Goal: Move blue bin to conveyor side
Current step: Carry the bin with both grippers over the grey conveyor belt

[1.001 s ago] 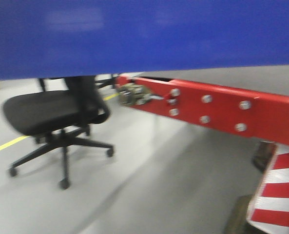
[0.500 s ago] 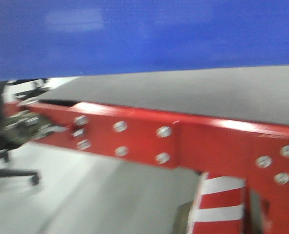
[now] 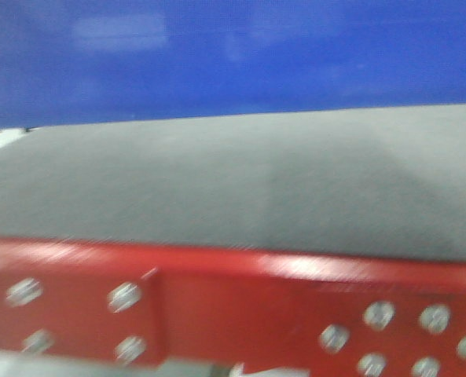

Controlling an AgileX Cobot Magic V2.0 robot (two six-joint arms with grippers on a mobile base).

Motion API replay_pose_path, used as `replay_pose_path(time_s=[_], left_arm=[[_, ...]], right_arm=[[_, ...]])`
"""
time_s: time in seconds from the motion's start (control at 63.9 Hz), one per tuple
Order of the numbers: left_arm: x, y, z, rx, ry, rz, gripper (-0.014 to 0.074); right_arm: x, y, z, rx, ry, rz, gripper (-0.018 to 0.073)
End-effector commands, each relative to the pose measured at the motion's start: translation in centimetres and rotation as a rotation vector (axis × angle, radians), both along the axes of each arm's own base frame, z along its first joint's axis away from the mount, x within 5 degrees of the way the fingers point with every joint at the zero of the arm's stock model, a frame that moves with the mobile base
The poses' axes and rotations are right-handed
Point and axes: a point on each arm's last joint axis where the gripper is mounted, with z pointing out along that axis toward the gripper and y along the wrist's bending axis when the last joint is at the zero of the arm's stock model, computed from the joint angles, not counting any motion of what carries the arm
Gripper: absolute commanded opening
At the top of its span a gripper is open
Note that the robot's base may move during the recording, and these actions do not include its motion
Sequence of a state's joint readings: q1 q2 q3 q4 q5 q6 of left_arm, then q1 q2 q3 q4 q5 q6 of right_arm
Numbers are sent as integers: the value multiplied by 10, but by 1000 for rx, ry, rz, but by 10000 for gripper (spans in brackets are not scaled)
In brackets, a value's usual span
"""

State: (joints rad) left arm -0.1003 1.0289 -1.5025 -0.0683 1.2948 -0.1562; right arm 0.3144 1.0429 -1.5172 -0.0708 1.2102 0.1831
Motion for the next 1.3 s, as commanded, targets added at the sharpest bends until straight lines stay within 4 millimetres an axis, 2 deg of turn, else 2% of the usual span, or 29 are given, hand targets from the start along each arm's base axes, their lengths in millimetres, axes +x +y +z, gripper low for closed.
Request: replay_pose_path(time_s=[0.0,1.282], left_arm=[[-3,1,11,12,-107,-6,-17],[-3,1,11,12,-107,-6,-17]], right_arm=[[-2,-7,15,-24,-145,-27,-88],[-2,-7,15,-24,-145,-27,-88]])
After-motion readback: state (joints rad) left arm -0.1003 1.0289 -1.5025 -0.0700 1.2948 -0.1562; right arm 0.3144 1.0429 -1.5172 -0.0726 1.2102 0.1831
